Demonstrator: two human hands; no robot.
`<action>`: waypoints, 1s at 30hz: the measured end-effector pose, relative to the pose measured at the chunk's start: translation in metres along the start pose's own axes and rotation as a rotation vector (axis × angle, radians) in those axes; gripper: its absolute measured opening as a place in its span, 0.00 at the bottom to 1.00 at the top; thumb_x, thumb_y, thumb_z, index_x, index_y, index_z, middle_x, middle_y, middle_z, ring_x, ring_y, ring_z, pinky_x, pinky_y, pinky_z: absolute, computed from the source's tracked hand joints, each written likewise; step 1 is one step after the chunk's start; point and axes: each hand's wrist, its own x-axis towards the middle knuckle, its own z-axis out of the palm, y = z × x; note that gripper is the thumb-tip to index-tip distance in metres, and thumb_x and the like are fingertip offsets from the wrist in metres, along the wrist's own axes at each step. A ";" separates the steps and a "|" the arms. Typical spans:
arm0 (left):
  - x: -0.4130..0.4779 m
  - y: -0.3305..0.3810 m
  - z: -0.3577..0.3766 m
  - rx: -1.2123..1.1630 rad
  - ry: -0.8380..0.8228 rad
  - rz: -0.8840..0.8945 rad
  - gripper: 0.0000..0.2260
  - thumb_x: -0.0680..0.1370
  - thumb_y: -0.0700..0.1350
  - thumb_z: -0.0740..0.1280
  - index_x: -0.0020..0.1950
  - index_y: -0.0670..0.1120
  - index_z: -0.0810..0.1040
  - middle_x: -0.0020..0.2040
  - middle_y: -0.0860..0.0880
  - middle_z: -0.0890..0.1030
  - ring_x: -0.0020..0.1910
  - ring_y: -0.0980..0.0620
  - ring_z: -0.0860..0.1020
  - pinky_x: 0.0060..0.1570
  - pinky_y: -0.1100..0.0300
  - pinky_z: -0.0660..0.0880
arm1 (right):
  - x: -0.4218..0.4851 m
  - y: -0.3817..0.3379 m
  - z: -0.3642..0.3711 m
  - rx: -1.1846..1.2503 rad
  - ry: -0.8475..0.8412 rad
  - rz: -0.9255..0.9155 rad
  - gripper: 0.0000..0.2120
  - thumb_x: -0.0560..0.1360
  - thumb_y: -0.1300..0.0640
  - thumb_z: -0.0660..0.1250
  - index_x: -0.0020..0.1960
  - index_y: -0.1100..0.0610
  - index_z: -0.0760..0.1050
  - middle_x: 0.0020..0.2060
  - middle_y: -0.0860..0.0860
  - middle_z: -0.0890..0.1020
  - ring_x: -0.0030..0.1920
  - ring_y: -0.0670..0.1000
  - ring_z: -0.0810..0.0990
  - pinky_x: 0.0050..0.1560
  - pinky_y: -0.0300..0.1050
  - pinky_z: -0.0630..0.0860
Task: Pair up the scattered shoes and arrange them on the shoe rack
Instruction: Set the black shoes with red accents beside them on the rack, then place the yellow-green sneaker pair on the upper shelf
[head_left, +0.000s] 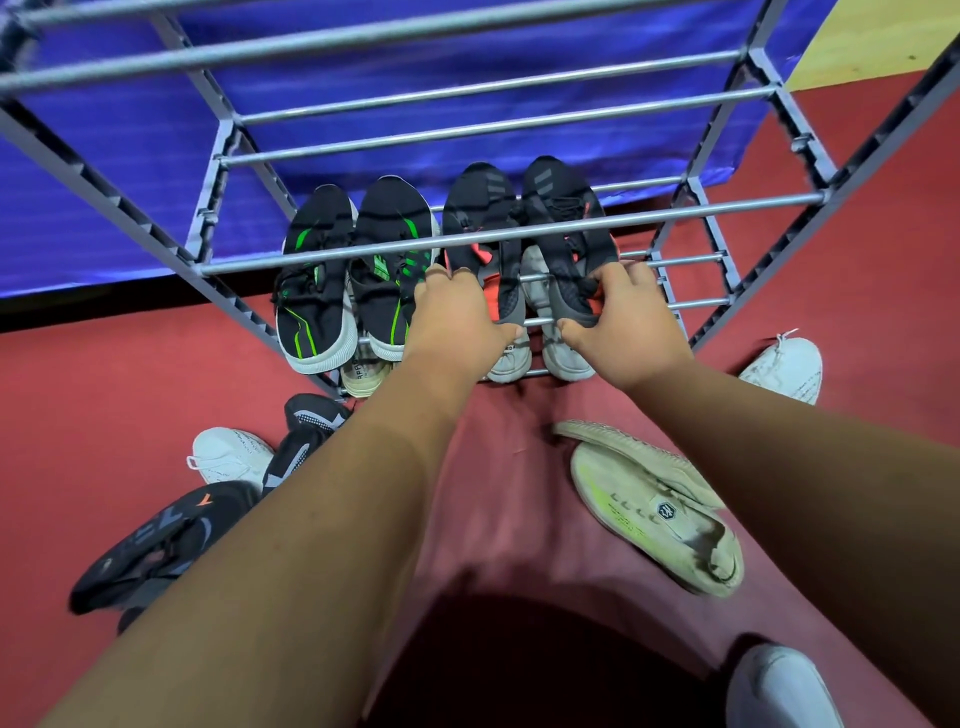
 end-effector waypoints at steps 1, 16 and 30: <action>-0.001 0.001 0.000 0.002 -0.001 -0.002 0.33 0.70 0.62 0.78 0.63 0.41 0.74 0.67 0.40 0.69 0.68 0.40 0.68 0.66 0.47 0.71 | 0.000 0.000 -0.001 -0.004 -0.015 0.002 0.25 0.72 0.46 0.75 0.64 0.53 0.72 0.61 0.52 0.70 0.53 0.53 0.76 0.59 0.49 0.76; -0.078 -0.009 -0.006 -0.326 0.069 -0.046 0.11 0.77 0.43 0.65 0.59 0.47 0.76 0.56 0.50 0.77 0.51 0.50 0.78 0.50 0.57 0.74 | -0.088 0.001 -0.029 -0.008 0.040 0.204 0.29 0.73 0.58 0.67 0.74 0.54 0.68 0.64 0.58 0.72 0.65 0.62 0.71 0.68 0.56 0.69; -0.156 -0.005 0.117 -0.229 -0.612 -0.015 0.07 0.77 0.46 0.66 0.47 0.46 0.83 0.43 0.49 0.85 0.47 0.46 0.84 0.54 0.55 0.79 | -0.162 0.121 0.008 -0.401 -0.429 0.450 0.33 0.76 0.44 0.68 0.73 0.60 0.64 0.75 0.62 0.62 0.68 0.67 0.71 0.68 0.56 0.70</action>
